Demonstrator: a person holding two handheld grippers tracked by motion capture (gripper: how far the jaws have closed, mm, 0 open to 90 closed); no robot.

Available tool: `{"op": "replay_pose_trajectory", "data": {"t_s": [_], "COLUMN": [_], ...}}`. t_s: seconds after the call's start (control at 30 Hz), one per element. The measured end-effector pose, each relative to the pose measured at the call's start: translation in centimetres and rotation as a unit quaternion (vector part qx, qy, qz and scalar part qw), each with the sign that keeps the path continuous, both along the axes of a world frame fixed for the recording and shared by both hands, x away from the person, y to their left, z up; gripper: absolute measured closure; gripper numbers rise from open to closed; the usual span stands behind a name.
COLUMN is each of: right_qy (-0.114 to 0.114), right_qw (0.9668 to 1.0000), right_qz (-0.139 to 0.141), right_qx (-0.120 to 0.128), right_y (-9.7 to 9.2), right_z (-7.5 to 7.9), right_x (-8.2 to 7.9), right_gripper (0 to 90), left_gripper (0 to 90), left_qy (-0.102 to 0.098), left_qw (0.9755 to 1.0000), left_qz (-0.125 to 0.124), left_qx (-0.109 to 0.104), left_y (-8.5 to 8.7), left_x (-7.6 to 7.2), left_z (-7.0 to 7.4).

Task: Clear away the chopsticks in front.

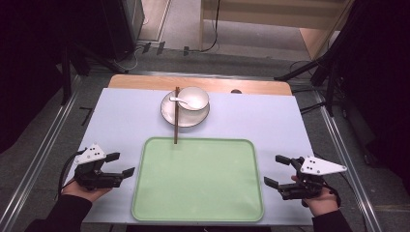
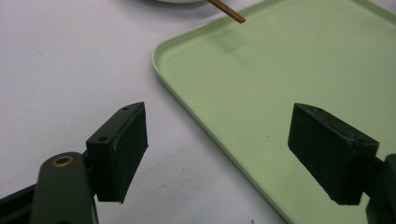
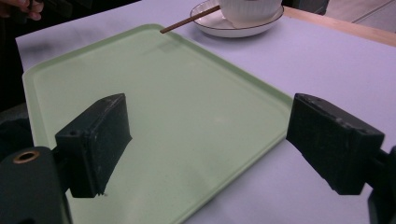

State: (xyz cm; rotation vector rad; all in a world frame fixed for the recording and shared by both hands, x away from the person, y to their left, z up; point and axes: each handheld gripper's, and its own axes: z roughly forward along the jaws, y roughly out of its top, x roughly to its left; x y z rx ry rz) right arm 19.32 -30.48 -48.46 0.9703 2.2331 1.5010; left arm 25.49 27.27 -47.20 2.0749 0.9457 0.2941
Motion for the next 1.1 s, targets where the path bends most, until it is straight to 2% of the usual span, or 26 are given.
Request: {"op": "replay_pose_trajectory", "data": {"t_s": [0.13, 0.37, 0.73, 1.1], "right_qy": [0.0, 0.002, -0.001, -0.001], "right_qw": [1.0, 1.0, 1.0, 1.0], "right_qz": [-0.002, -0.001, 0.0, 0.003], "right_qx": [0.001, 0.002, 0.005, 0.003], "right_y": [-0.06, -0.02, 0.11, 0.11], "right_z": [-0.04, -0.03, 0.11, 0.08], "right_x": [0.08, 0.1, 0.01, -0.05], "right_gripper": [14.1, 14.1, 14.1, 14.1], "left_gripper": [19.4, 20.0, 19.6, 20.6], "left_qy": [0.006, 0.005, -0.014, -0.029], "left_qw": [0.9999, 0.9999, 0.9997, 0.9995], "left_qz": [0.007, 0.007, 0.017, 0.008], "left_qx": [0.002, 0.007, 0.006, 0.006], "left_y": [0.16, 0.3, 0.65, 0.62], "left_x": [0.21, 0.39, 0.22, 0.32], "left_z": [-0.07, -0.2, -0.16, -0.09]}}
